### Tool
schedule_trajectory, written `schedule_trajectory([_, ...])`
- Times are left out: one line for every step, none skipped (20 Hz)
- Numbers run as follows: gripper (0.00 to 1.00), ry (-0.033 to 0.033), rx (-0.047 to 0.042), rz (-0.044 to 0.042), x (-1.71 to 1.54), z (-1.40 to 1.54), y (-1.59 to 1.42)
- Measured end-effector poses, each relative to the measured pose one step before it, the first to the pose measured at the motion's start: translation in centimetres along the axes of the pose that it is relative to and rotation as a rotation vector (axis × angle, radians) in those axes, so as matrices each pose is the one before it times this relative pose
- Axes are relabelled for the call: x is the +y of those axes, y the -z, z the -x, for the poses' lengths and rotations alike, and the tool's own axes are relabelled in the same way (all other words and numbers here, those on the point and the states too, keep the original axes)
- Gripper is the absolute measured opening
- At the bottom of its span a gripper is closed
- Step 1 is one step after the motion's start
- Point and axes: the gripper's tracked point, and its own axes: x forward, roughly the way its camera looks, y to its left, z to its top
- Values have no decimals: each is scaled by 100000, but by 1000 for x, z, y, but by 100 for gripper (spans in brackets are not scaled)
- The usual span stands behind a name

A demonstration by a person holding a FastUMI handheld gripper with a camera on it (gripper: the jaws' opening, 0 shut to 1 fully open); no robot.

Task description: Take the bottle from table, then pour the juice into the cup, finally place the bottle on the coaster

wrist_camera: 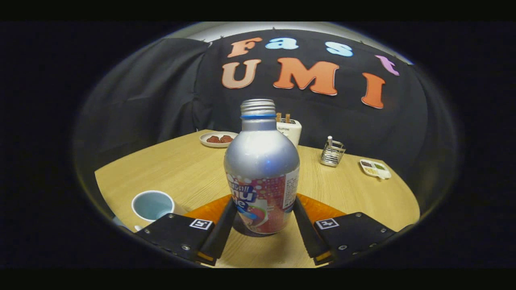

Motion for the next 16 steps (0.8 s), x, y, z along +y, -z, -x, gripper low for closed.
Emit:
schedule_trajectory([78,-867,311,-5560,20,-539,393])
schedule_trajectory([78,-771,537,-4472,8,-468,585])
schedule_trajectory([77,813,795,-2260,-157,-620,628])
schedule_trajectory([77,1625,987,-515,-416,-350,882])
schedule_trajectory([77,1574,1600,380,-195,-406,856])
schedule_trajectory([77,349,-2092,417,433,-554,-356])
schedule_trajectory([78,1037,-14,867,-105,153,-154])
schedule_trajectory([77,1174,44,273,-115,371,204])
schedule_trajectory([78,952,599,272,16,35,257])
schedule_trajectory([78,603,122,323,134,156,181])
schedule_trajectory([78,327,791,364,-14,111,131])
schedule_trajectory([78,263,516,39,-16,-97,163])
schedule_trajectory([78,110,347,360,-49,65,1])
schedule_trajectory([78,124,-455,339,61,138,-43])
schedule_trajectory([78,284,237,-250,-72,-40,-40])
schedule_trajectory([79,182,359,-162,-16,2,26])
